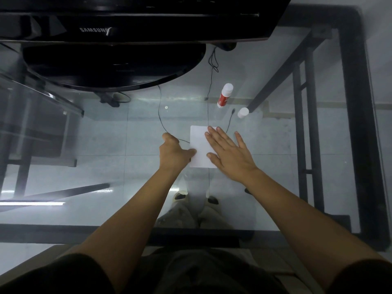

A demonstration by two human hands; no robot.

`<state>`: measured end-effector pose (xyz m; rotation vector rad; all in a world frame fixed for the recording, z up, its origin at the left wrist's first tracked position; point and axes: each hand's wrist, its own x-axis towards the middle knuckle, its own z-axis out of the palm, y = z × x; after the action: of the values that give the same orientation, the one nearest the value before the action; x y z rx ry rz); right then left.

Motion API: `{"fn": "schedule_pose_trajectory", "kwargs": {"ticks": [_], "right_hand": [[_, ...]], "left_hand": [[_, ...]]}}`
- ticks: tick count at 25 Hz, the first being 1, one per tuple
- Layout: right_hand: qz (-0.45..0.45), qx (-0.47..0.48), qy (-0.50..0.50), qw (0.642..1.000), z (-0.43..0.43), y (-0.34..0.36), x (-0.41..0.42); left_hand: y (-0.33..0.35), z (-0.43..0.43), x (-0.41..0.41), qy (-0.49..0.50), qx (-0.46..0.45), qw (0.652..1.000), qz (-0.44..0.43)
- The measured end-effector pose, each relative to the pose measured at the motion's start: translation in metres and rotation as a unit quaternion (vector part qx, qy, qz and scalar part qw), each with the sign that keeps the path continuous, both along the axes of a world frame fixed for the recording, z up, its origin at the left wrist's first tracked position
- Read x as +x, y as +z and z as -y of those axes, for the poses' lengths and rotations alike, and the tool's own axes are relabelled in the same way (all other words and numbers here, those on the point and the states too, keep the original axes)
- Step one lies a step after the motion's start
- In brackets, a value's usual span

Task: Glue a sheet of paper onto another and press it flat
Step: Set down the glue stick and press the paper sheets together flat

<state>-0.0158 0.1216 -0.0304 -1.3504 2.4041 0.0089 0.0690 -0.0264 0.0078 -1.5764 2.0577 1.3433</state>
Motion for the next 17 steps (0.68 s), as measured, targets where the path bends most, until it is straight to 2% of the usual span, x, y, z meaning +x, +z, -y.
{"fn": "schedule_pose_trajectory", "kwargs": {"ticks": [6,9,11,14,16,17], "right_hand": [[0.010,0.004,0.002,1.000,-0.001,-0.004,-0.001],[0.015,0.003,0.003,1.000,-0.001,-0.005,-0.002],[0.017,0.005,0.006,1.000,-0.002,-0.005,-0.003],[0.027,0.000,0.011,1.000,-0.002,-0.002,-0.003],[0.031,-0.006,0.011,0.999,-0.002,-0.002,-0.003],[0.033,-0.009,0.011,0.999,-0.002,-0.001,-0.002]], "left_hand": [[-0.003,-0.012,0.024,-0.005,0.004,1.000,0.003],[0.000,-0.015,0.033,-0.075,-0.006,0.997,0.032],[0.001,-0.011,0.030,-0.138,-0.076,0.987,-0.009],[0.000,0.003,0.017,-0.237,-0.208,0.936,-0.156],[-0.008,0.016,0.010,-0.356,-0.234,0.887,-0.176],[-0.014,0.021,0.010,-0.441,-0.240,0.851,-0.153]]}}
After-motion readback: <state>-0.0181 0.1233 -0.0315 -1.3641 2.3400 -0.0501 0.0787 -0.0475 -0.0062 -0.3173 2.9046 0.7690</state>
